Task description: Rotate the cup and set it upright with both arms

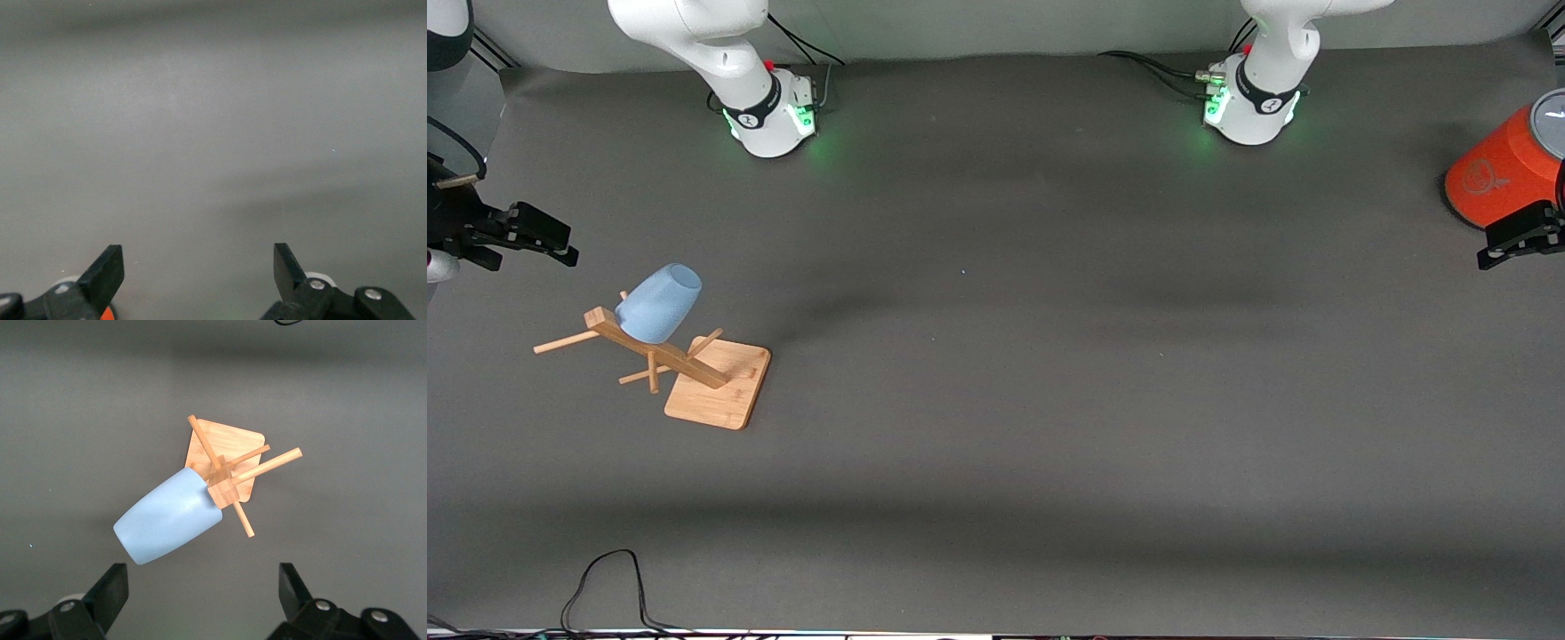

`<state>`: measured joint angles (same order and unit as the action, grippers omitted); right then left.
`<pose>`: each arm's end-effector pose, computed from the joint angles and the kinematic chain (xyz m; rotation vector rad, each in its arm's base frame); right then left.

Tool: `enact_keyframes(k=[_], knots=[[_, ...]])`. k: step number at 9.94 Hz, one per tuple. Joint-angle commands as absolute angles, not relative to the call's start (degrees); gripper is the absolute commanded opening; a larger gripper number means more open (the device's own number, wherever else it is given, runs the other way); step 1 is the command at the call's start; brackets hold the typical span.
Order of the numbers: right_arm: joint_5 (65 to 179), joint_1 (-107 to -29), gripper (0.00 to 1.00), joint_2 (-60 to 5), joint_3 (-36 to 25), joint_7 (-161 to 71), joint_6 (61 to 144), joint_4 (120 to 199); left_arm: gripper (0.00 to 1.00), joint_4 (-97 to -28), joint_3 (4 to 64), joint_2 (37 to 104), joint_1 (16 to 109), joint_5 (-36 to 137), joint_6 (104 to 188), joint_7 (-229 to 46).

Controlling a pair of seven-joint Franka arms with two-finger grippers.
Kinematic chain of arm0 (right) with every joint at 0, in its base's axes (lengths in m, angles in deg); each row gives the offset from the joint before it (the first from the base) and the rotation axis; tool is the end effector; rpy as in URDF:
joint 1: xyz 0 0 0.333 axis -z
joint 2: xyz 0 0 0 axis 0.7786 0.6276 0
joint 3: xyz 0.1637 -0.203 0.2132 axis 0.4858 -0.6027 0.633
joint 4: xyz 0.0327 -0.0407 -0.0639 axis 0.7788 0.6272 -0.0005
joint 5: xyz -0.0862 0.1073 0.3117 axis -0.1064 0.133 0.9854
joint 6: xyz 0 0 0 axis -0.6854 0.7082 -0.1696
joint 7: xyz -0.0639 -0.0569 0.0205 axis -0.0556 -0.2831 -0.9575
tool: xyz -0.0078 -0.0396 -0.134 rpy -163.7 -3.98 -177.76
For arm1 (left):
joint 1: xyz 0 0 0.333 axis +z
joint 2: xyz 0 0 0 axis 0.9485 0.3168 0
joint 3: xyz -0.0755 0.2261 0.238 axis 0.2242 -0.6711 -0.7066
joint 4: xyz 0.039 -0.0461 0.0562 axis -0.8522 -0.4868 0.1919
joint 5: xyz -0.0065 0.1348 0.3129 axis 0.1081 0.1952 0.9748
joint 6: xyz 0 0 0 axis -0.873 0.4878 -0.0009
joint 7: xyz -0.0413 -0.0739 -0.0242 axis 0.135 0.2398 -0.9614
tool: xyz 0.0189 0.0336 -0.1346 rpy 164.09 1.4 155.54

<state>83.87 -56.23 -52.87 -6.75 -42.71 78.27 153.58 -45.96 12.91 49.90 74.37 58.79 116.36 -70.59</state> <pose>0.4899 -0.0180 0.6101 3.1285 0.0265 0.0028 0.5227 0.0486 0.6142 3.1210 -0.2416 -0.0137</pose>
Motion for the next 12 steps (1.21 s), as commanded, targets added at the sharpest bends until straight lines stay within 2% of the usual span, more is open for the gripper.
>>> enact_keyframes(k=[1, 8, 12], knots=[[84.6, -56.31, 1.0, -53.01, -6.99, -41.22, 77.83, 153.0, 1.0, -45.15, 12.75, 49.7, 74.43, 58.88, 115.35, -71.1], [84.78, -56.4, 1.0, -52.83, -6.9, -41.14, 77.74, 153.25, 1.0, -44.19, 12.92, 50.93, 73.9, 57.83, 116.49, -70.84], [88.89, -58.58, 1.0, -53.01, -6.73, -26.43, 76.87, 153.78, 1.0, -44.1, 12.92, 50.75, 73.81, 57.21, 116.49, -70.66]])
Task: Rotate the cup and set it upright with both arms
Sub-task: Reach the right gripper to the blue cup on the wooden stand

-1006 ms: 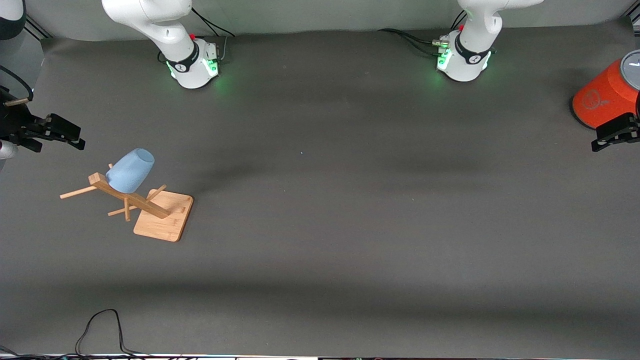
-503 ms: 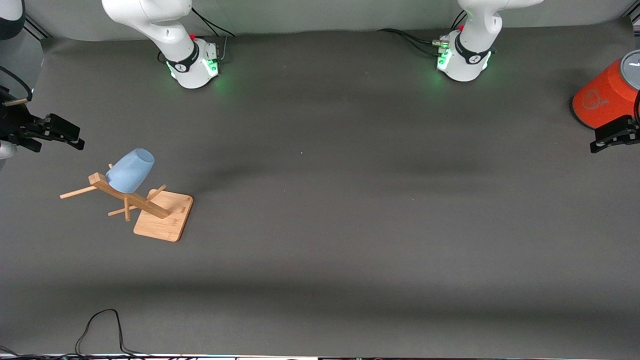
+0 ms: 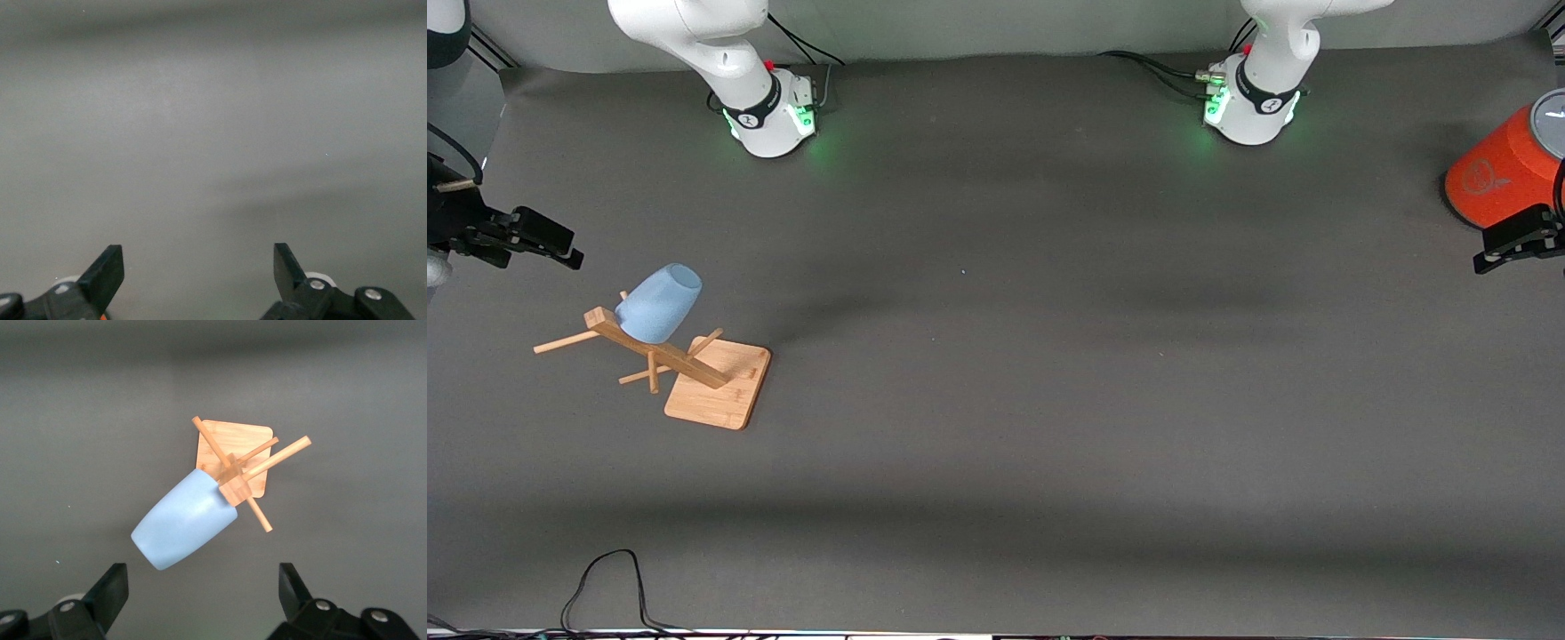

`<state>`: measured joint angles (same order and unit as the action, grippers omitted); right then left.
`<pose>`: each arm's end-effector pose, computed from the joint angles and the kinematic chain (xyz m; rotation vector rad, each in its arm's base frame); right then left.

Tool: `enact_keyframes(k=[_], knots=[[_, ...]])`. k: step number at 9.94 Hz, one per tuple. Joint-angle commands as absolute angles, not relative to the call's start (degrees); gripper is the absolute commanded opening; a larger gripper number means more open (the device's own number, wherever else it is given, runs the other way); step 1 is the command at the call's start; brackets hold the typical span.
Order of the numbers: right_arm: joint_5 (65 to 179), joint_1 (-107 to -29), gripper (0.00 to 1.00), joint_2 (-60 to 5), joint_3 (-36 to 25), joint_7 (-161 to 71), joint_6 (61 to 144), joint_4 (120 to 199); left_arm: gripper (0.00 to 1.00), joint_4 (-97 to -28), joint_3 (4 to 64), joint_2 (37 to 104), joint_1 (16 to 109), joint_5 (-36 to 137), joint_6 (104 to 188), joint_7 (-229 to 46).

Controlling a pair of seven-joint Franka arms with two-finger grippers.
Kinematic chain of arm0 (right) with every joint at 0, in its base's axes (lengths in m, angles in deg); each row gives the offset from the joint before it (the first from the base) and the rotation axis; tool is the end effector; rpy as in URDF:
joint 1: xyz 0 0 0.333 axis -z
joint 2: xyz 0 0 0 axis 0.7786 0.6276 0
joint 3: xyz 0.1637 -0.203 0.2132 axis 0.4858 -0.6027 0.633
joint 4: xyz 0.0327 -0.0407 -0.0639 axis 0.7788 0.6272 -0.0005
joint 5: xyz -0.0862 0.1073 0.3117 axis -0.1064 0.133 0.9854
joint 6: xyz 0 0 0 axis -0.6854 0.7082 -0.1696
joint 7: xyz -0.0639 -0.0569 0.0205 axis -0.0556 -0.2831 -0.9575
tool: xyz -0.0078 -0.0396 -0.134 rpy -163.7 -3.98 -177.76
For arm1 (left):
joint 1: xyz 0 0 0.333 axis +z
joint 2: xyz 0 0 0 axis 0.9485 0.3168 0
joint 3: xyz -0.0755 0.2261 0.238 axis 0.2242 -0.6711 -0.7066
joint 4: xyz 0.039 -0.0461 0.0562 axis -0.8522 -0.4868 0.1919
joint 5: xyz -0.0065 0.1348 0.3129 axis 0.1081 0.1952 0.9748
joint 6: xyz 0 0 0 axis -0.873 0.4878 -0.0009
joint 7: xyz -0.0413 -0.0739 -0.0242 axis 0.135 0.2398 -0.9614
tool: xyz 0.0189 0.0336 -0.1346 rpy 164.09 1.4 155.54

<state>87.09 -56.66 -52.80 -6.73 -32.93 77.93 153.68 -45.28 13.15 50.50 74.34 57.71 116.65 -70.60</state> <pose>0.4895 -0.0063 0.6084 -3.0905 0.2272 0.0137 0.5274 0.0438 0.6141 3.1031 -0.2484 0.0013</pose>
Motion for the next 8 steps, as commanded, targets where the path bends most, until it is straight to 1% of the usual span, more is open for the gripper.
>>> enact_keyframes(k=[1, 3, 5, 8], knots=[[89.26, -58.86, 1.0, -53.01, -6.73, -18.28, 76.86, 153.87, 1.0, -44.1, 12.92, 50.84, 73.99, 57.12, 116.75, -70.66], [89.26, -59.91, 1.0, -52.92, -6.73, 0.53, 76.86, 153.87, 1.0, -44.18, 12.92, 50.93, 73.99, 57.3, 117.54, -70.57], [89.17, -59.83, 1.0, -52.83, -6.99, 13.82, 76.86, 153.96, 1.0, -44.27, 12.92, 51.1, 74.07, 57.21, 118.33, -70.57], [88.38, -59.83, 1.0, -52.83, -7.25, 15.91, 76.69, 155.88, 1.0, -44.19, 12.92, 51.19, 73.99, 57.21, 118.86, -70.66]])
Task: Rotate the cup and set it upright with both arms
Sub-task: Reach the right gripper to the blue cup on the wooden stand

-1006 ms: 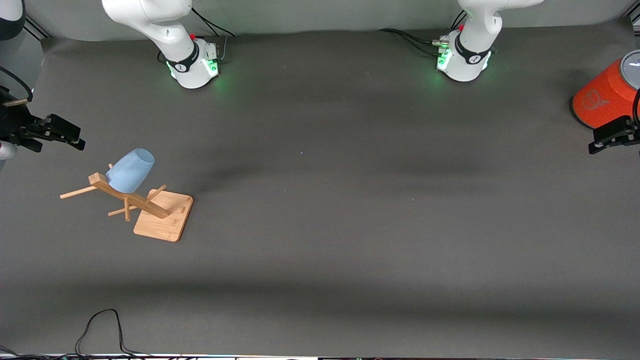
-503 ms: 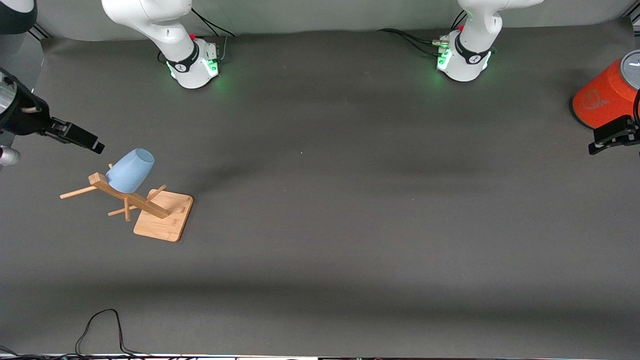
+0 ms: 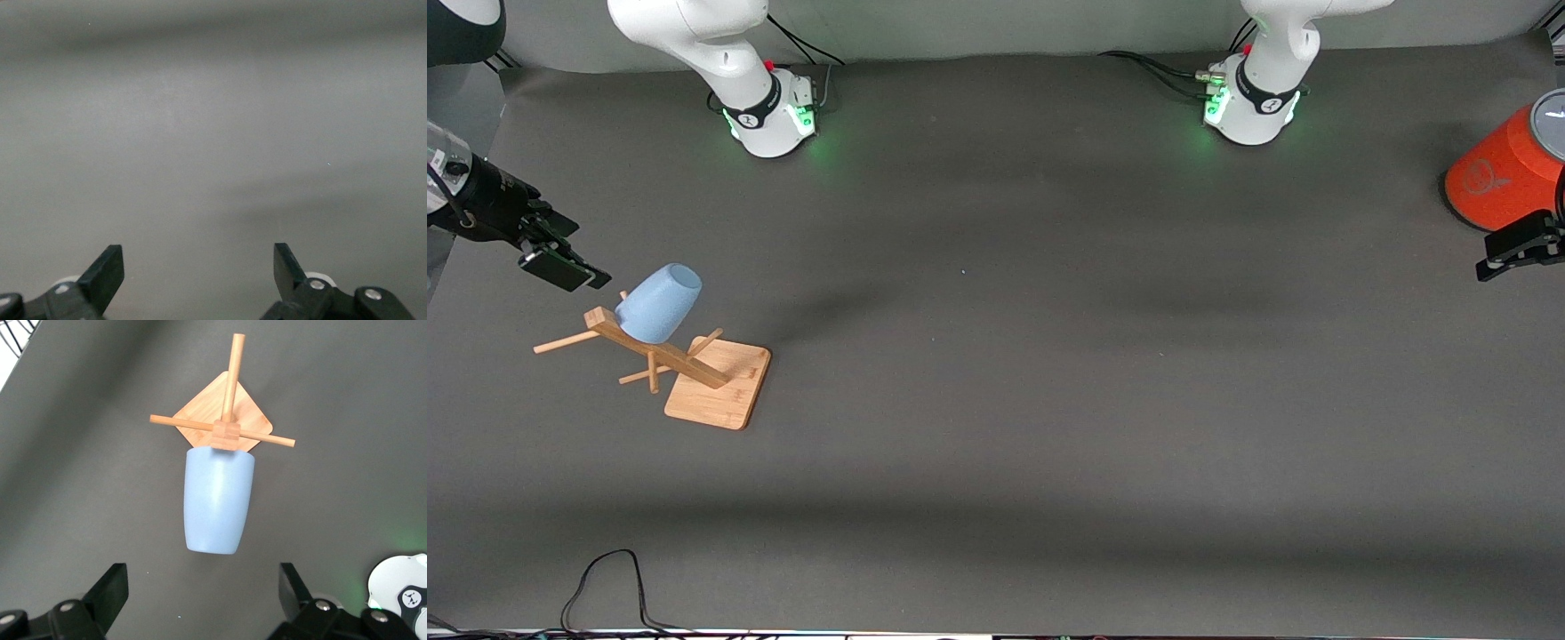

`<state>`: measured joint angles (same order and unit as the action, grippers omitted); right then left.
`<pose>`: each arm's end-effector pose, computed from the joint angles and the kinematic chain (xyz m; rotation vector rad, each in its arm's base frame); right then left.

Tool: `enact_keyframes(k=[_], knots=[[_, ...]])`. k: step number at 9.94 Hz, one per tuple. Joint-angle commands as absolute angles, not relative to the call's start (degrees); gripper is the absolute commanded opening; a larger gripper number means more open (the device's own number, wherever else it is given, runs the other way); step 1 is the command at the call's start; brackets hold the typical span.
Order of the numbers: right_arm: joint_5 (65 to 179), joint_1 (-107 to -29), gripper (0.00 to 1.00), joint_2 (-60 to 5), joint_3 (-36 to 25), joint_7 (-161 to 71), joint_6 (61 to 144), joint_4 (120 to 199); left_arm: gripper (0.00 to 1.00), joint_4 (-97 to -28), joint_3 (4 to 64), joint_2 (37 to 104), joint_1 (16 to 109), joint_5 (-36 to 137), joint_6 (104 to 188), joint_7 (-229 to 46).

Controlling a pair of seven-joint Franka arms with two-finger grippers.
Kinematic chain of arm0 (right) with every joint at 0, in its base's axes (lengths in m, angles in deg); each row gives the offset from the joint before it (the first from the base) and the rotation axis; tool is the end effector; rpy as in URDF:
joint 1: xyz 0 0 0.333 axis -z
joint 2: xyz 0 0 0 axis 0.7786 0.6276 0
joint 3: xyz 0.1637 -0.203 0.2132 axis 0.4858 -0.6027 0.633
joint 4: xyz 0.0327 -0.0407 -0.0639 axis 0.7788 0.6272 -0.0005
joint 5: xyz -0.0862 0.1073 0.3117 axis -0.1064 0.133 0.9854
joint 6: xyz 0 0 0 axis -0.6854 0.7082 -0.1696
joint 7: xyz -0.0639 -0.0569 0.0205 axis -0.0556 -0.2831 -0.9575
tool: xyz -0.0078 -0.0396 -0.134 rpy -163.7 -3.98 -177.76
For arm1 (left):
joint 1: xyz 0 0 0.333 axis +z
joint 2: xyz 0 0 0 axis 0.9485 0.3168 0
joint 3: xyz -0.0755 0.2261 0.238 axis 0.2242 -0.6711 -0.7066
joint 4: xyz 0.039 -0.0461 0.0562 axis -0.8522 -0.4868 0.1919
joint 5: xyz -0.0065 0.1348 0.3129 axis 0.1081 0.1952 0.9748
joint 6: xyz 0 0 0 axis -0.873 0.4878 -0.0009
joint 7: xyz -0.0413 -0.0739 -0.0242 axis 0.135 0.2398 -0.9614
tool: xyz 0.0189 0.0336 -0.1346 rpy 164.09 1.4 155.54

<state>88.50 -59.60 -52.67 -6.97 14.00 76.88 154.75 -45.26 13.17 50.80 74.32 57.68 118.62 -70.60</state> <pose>0.4859 0.0203 0.5981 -2.7794 1.3756 0.1118 0.5336 0.0440 0.6145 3.1075 -0.2490 0.0467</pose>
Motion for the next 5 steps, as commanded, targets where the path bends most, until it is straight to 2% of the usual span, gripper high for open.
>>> enact_keyframes(k=[1, 5], knots=[[88.38, -59.83, 1.0, -52.66, -7.26, 15.73, 77.47, 156.94, 1.0, -44.19, 12.92, 51.19, 73.9, 57.21, 118.86, -70.57], [88.38, -59.83, 1.0, -51.69, -7.25, 14.24, 87.29, 164.92, 1.0, -44.27, 12.92, 51.19, 74.34, 56.42, 120.27, -70.66]])
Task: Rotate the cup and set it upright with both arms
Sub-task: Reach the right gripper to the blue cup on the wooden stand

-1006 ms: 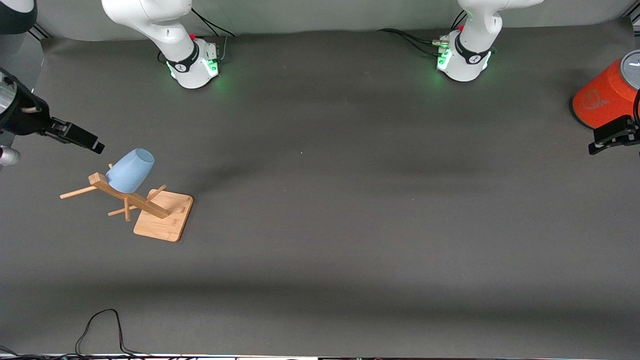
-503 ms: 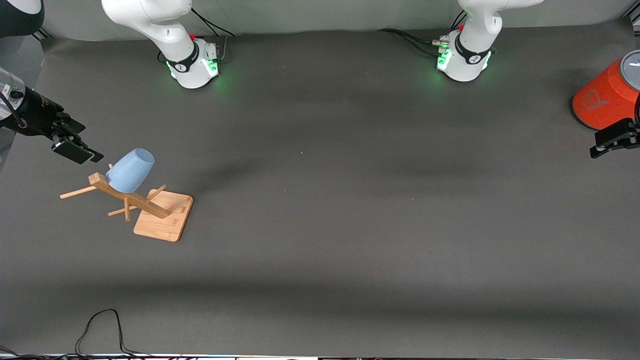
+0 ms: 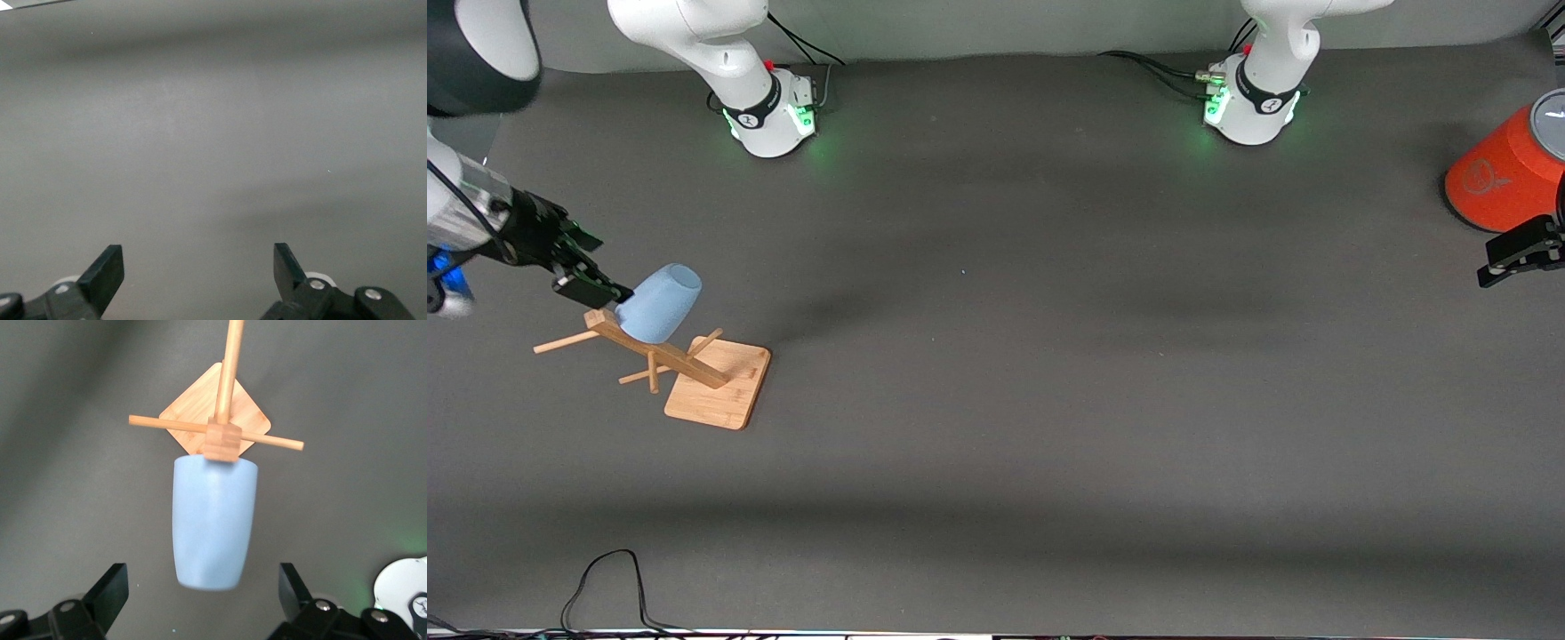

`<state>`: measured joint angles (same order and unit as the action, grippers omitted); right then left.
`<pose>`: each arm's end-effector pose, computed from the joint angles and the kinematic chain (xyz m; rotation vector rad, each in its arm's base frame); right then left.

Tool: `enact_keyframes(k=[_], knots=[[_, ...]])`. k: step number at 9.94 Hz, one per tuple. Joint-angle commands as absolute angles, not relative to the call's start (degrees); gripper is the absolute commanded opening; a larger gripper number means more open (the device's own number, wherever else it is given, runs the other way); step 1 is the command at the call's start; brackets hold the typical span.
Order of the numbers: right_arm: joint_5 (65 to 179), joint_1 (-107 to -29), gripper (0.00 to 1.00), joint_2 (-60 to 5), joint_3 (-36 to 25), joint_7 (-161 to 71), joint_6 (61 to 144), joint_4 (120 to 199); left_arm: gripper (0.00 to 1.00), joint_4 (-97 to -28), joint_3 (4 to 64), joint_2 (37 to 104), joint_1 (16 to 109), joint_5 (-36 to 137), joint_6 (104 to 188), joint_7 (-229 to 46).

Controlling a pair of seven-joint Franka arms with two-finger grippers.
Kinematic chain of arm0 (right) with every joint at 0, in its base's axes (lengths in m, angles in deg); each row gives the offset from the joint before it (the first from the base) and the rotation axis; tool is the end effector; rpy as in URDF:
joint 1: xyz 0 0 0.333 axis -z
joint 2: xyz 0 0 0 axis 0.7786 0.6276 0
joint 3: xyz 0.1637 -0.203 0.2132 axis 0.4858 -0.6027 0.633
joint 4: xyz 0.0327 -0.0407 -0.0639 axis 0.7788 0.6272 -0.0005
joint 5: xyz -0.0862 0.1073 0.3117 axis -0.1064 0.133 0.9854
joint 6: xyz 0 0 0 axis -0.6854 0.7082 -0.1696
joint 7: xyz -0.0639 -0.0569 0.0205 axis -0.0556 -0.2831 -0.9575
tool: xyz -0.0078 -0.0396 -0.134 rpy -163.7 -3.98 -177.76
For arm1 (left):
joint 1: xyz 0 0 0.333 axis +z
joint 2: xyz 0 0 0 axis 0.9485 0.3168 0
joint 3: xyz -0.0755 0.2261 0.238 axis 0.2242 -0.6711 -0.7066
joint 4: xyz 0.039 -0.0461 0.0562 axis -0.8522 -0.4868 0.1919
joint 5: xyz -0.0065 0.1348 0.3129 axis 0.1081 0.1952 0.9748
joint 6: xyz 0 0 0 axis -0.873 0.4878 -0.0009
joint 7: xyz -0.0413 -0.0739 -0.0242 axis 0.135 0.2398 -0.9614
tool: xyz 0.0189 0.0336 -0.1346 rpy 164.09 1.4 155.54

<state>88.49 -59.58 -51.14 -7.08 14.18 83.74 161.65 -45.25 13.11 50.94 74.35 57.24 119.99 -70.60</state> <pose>0.4975 0.0196 0.5443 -2.7830 1.4016 0.1470 0.5376 0.0442 0.6155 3.1034 -0.2457 0.0818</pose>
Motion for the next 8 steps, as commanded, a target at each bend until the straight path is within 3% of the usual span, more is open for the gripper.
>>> enact_keyframes(k=[1, 4, 8], knots=[[88.47, -59.74, 1.0, -51.26, -7.26, 14.24, 89.5, 166.69, 1.0, -44.19, 12.92, 51.19, 74.08, 56.5, 120.27, -70.66], [88.47, -59.74, 1.0, -48.8, -7.34, 14.24, 94.26, 168.9, 1.0, -44.19, 12.92, 51.19, 74.08, 56.51, 120.27, -70.57], [88.56, -59.65, 1.0, -47.03, -7.43, 14.24, 94.79, 168.9, 1.0, -44.27, 12.92, 51.19, 74.25, 56.42, 120.18, -70.57]])
